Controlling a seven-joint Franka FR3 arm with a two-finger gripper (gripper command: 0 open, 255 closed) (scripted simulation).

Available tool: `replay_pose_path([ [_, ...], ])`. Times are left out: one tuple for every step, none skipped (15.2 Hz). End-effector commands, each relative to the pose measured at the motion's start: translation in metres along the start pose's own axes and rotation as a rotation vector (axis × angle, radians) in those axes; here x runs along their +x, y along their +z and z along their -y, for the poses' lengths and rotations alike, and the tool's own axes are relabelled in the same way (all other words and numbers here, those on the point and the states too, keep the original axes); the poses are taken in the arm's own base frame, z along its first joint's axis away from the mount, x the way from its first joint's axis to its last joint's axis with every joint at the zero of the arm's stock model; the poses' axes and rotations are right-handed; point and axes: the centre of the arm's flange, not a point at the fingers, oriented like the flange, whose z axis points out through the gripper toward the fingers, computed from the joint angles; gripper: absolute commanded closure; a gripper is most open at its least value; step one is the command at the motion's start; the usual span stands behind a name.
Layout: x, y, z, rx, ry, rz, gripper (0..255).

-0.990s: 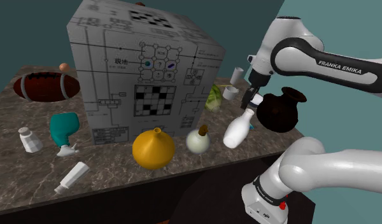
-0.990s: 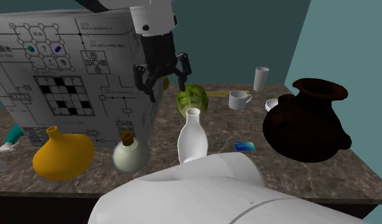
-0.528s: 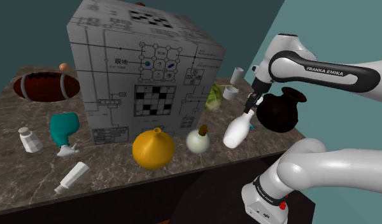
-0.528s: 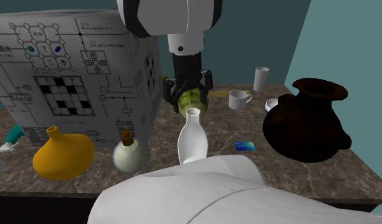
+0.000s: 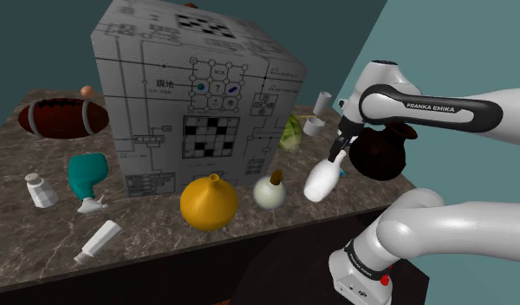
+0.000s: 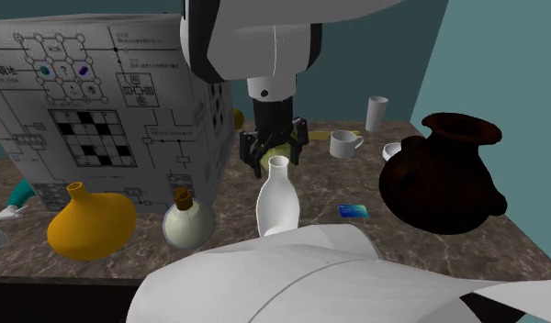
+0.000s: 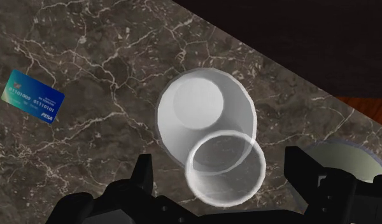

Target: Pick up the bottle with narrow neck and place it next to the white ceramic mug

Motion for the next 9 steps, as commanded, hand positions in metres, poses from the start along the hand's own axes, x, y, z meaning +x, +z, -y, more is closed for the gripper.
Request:
replay_pose_path([
  [-0.0003,0.0018,-0.0002,0.000,0.000,-0.001,0],
  [-0.0003,0.0018,-0.0002,0.000,0.000,-0.001,0],
  [-0.0003,0.0018,-0.0002,0.000,0.000,-0.001,0],
  [-0.0003,0.0018,-0.0002,0.000,0.000,-0.001,0],
  [-0.0003,0.0018,-0.0002,0.000,0.000,-0.001,0],
  [-0.0003,0.0017,-0.0002,0.000,0.000,0.000,0],
  [-0.0003,0.0017,-0.0002,0.000,0.000,0.000,255],
  [-0.0003,0.0017,-0.0002,0.000,0.000,0.000,255],
  [-0.0003,0.0017,-0.0002,0.000,0.000,0.000,255],
])
